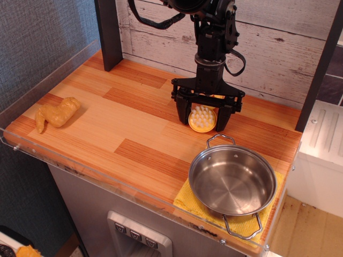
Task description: Move the yellow brush from right to left side of the table
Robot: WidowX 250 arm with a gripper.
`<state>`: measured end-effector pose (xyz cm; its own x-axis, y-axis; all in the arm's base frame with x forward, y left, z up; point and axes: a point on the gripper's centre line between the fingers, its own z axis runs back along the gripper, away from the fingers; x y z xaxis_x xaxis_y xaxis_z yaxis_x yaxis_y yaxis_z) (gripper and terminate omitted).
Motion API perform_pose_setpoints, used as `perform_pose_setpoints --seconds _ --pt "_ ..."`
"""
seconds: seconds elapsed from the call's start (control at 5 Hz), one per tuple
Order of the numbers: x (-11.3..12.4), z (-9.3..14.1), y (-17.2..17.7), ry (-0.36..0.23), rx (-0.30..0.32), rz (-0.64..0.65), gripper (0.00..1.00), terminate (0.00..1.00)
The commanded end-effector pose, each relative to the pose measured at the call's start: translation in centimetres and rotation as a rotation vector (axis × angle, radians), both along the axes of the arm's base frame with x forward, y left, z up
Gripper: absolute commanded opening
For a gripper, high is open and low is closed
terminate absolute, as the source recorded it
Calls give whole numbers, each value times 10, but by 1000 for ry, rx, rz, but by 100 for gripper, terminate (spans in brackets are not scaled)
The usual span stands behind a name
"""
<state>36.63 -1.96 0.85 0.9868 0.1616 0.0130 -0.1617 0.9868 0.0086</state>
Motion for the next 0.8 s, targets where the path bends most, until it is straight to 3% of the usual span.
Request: perform_pose_setpoints --seconds 0.0,0.6 --pt "1 21 7 -58 -7 -3 0 0" --pt "-37 91 34 -191 -51 -7 0 0"
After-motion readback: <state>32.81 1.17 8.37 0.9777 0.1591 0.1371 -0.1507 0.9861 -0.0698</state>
